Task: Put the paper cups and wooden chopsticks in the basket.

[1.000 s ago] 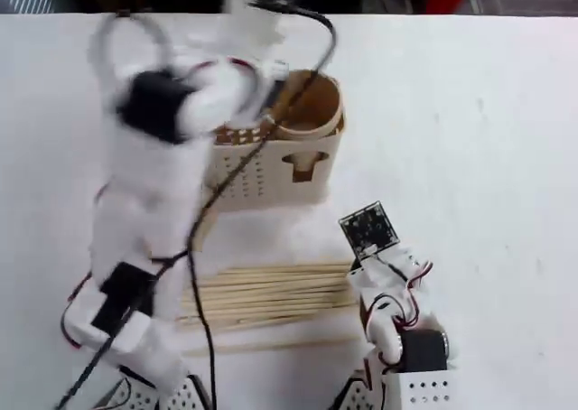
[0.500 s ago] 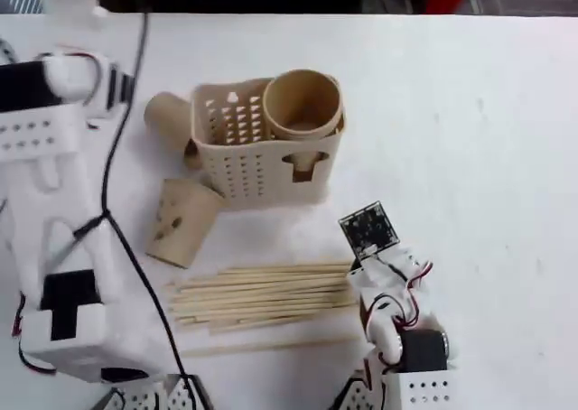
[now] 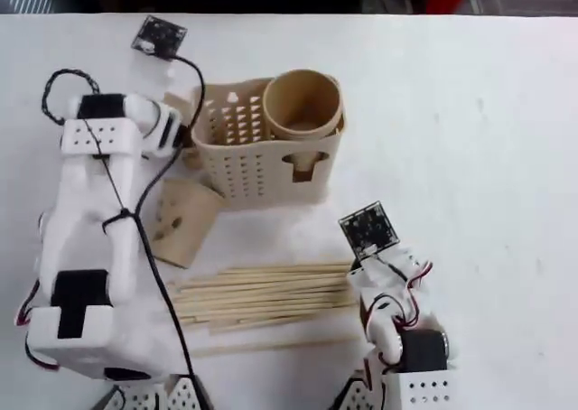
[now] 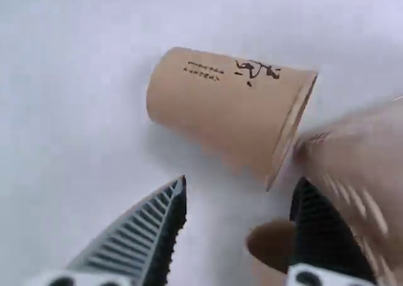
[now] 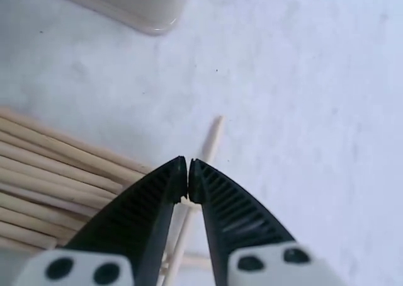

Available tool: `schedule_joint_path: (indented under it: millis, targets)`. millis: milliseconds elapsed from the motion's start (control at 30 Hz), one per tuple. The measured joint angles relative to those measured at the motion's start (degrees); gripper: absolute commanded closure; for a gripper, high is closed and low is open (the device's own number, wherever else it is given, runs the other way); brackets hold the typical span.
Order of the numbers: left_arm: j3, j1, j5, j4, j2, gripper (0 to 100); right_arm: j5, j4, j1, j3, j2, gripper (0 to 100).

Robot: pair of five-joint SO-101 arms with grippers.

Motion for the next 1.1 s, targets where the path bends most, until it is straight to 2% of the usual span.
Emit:
schedule_joint_path:
  millis: [233,600,900,1100]
  targets:
    - [0.18,0.44,0.00,-0.18,0.35,72,0.00,0.00,0.00,0.00,0.00,98.1]
    - [0.26,0.26,0.00,-9.23,10.20,72,0.00,0.00,-0.44,0.00,0.00,98.1]
    - [-0.44,-5.19,0.00,-10.46,10.73,72,0.00,0.00,-0.35,0.00,0.00,98.1]
    - [-0.44,-7.12,1.41,-15.12,10.73,72,0.00,0.00,-0.35,0.00,0.00,98.1]
